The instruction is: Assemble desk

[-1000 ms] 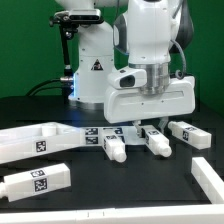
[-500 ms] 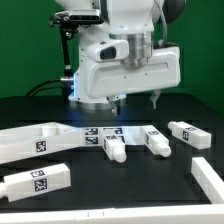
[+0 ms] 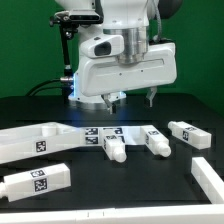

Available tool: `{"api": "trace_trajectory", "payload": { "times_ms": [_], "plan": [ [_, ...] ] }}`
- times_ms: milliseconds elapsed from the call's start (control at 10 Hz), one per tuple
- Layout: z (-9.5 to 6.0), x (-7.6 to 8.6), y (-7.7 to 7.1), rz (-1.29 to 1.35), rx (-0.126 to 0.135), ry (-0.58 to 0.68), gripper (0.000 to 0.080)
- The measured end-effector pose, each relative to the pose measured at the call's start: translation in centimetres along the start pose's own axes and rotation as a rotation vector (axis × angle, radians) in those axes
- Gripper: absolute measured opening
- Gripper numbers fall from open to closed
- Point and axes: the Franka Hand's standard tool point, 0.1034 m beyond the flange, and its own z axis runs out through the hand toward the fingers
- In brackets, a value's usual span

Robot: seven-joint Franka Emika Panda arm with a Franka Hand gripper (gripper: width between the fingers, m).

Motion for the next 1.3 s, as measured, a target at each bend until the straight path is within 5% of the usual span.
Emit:
{"api": "trace_trajectory", "payload": {
  "times_ms": [200, 300, 700, 900, 1100, 1300],
  "plan": [
    [-0.3, -0.8, 3.8, 0.057, 0.007, 0.018, 0.0649],
    [0.2, -1.3, 4.4, 0.076, 0.037, 0.017, 0.0649],
    [0.1, -1.0, 3.8, 0.032, 0.038, 0.022, 0.0649],
    [0.2, -2.9, 6.9, 0.129, 0.024, 0.032, 0.0649],
    [0.1, -4.1, 10.1, 0.225, 0.06, 0.021, 0.0649],
    [0.2, -3.8, 9.3, 0.369, 0.059, 0.017, 0.0649]
  ]
}}
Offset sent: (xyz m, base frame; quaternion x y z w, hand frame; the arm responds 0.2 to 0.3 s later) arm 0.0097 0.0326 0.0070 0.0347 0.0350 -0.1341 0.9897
